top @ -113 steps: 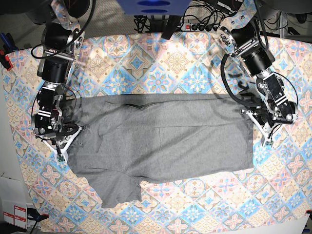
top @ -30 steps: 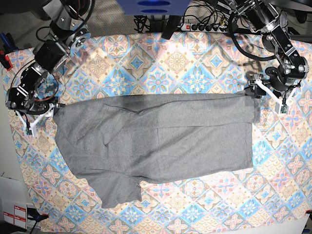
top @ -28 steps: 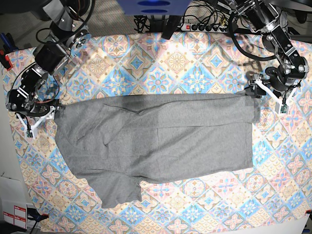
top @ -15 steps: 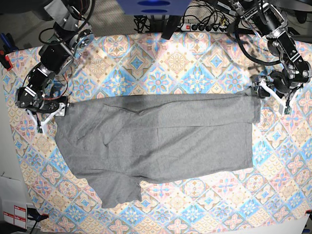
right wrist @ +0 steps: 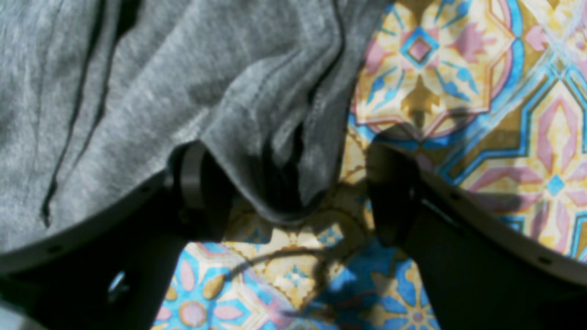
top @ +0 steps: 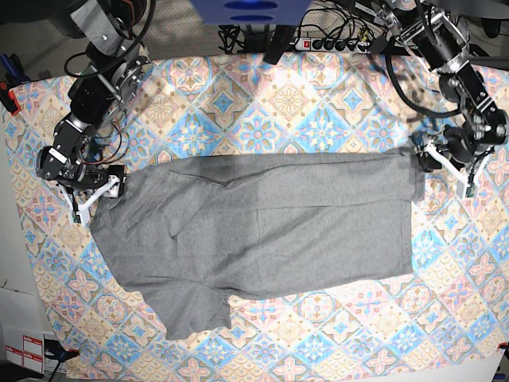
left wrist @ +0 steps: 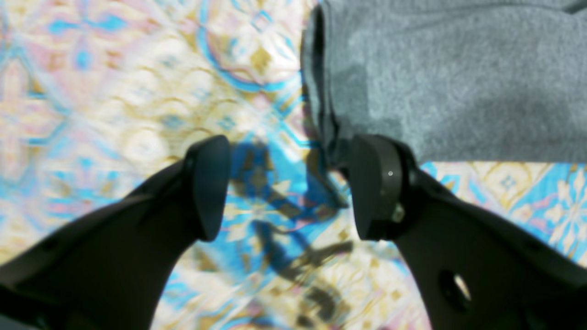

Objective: Fold the T-shirt properly
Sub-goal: 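Reposition both grippers to the folded shirt's side corners, then grasp the shirt corners with both grippers and drag it toward the robot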

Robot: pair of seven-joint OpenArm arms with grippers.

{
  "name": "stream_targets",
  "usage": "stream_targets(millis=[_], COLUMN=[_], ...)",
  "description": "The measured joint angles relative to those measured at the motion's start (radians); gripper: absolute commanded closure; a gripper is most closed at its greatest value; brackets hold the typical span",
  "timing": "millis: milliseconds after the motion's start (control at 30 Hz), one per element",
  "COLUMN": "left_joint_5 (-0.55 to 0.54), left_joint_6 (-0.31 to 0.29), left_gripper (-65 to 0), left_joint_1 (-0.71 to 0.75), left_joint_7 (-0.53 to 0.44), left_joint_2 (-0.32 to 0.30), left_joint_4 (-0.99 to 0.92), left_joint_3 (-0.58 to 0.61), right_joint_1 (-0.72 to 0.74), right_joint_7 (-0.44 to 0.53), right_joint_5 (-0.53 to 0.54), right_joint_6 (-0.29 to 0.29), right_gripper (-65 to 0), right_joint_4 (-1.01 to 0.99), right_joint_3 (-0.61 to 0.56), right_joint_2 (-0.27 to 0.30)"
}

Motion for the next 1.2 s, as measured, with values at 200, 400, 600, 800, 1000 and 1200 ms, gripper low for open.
stream_targets(millis=[200, 400, 600, 800, 1000, 1200], left_joint_5=[0.001, 0.001, 0.004, 0.007, 0.006, -0.026], left_joint_6=[0.000, 0.000, 0.000, 0.000, 0.002, -0.013], left_gripper=[-39.8, -40.1, -39.9, -39.8, -26.5, -15.9], left_joint_1=[-0.052, -0.051, -0.051, -0.077, -0.157, -0.175], left_joint_7=[0.008, 0.008, 0.012, 0.009, -0.012, -0.154], left_joint_2=[-0.008, -0.007, 0.039, 0.065, 0.048, 0.029], left_joint_4=[-0.175, -0.179, -0.180, -0.183, -0.308, -0.449], left_joint_3=[0.003, 0.005, 0.043, 0.051, 0.051, 0.050], right_joint_1=[-0.002, -0.003, -0.003, -0.003, -0.007, -0.009], right_joint_7=[0.000, 0.000, 0.000, 0.000, 0.004, -0.004], right_joint_5=[0.000, 0.000, 0.000, -0.001, -0.001, 0.006], right_joint_6=[0.000, 0.000, 0.000, 0.000, 0.000, 0.008], right_gripper=[-44.3, -44.3, -44.3, -44.3, -33.3, -6.9], right_joint_4=[0.001, 0.002, 0.002, 0.002, 0.002, 0.002], right_joint_3=[0.000, 0.000, -0.001, -0.005, -0.006, -0.010], right_joint_2=[0.000, 0.002, 0.002, 0.002, 0.003, 0.001])
